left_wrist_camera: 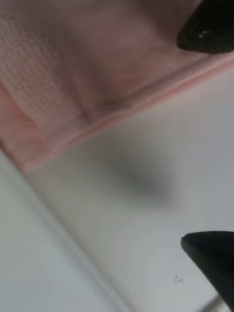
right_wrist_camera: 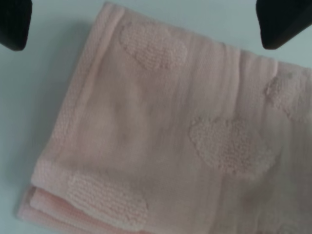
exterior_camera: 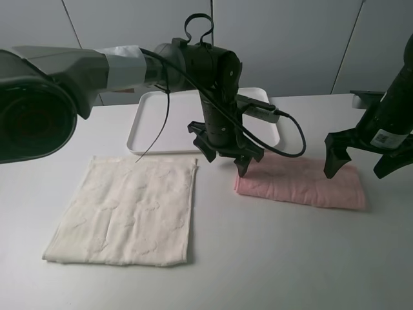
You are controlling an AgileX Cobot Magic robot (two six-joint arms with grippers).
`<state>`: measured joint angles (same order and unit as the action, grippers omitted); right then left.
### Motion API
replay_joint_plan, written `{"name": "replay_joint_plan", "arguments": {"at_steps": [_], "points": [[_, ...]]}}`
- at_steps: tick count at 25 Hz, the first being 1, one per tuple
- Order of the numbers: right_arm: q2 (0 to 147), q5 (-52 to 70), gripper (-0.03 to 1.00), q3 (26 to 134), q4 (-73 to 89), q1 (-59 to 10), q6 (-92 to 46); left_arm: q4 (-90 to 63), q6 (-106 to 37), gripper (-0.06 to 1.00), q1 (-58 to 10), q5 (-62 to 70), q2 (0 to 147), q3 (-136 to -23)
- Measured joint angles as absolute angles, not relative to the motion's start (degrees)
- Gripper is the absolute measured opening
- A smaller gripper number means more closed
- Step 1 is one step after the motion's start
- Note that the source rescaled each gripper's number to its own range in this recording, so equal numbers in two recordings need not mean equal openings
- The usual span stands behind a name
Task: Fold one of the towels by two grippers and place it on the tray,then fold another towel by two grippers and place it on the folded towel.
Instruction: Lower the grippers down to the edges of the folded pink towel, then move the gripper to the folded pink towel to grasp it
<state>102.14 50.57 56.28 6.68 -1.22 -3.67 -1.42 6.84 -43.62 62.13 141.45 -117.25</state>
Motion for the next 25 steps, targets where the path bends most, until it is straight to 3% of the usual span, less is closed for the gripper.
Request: {"name": "replay_joint_plan", "arguments": {"at_steps": [25], "points": [[106.45,49.63,1.0,56.54,0.0,-0.83,0.79,-0.83,9.78,0.98,-43.95,62.45,143.13,-117.37]]}}
